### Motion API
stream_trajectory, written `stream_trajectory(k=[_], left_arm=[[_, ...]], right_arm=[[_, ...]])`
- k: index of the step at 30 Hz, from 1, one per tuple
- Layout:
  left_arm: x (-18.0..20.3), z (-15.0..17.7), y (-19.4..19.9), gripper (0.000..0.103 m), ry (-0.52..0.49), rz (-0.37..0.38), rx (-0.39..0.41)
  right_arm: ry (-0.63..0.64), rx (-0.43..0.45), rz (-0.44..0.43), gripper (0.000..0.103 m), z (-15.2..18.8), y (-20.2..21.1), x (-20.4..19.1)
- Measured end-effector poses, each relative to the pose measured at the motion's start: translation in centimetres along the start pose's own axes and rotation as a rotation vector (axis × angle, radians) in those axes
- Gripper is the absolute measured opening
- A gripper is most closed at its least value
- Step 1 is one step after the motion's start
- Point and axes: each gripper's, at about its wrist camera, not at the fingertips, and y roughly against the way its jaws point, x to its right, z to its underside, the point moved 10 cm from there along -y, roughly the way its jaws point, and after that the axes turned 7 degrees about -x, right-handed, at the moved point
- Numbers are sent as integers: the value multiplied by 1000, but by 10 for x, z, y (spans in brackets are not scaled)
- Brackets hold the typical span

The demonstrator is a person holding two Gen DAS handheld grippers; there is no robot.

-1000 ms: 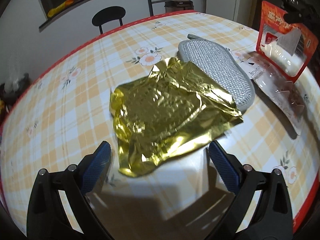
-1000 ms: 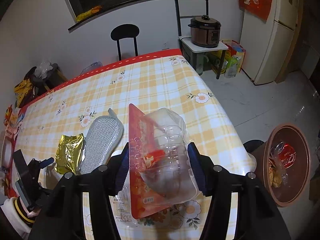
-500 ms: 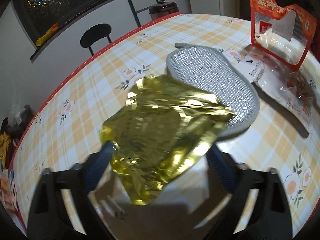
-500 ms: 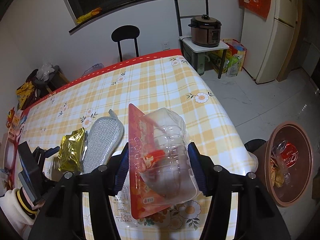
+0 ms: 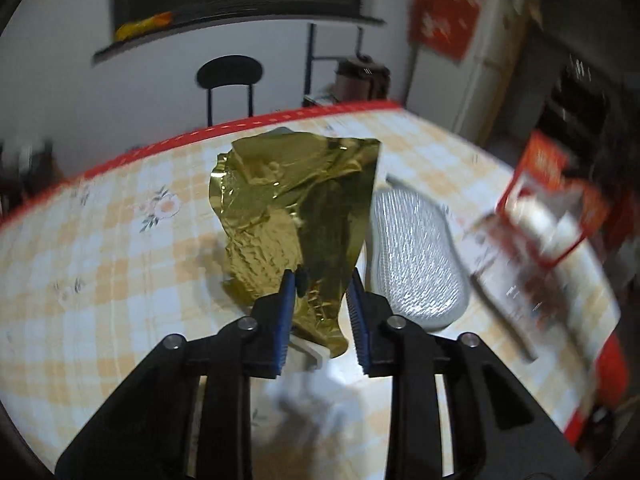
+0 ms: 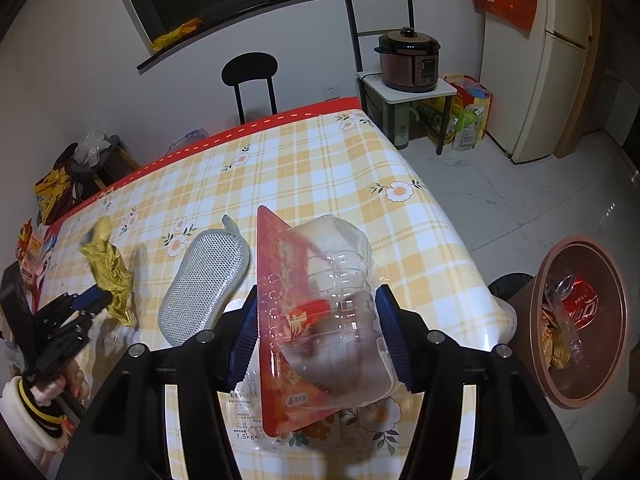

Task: Collect trash
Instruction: 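Close the left tool on the gold foil wrapper while the right tool holds the box, then lift the gold foil wrapper off the table with the left tool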

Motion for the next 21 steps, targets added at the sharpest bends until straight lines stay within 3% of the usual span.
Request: stream_trajectory(k=[4, 12, 21], left_arm=[[-7, 1, 18, 25, 91, 47, 25], [0, 14, 38, 24, 141, 88, 28], [6, 36, 68, 24, 312, 216, 26]], right_arm=[[1, -6, -10, 56, 3, 0, 0], [-8, -1, -40, 55, 8, 7, -1], [-27, 11, -57, 55, 16, 20, 8]])
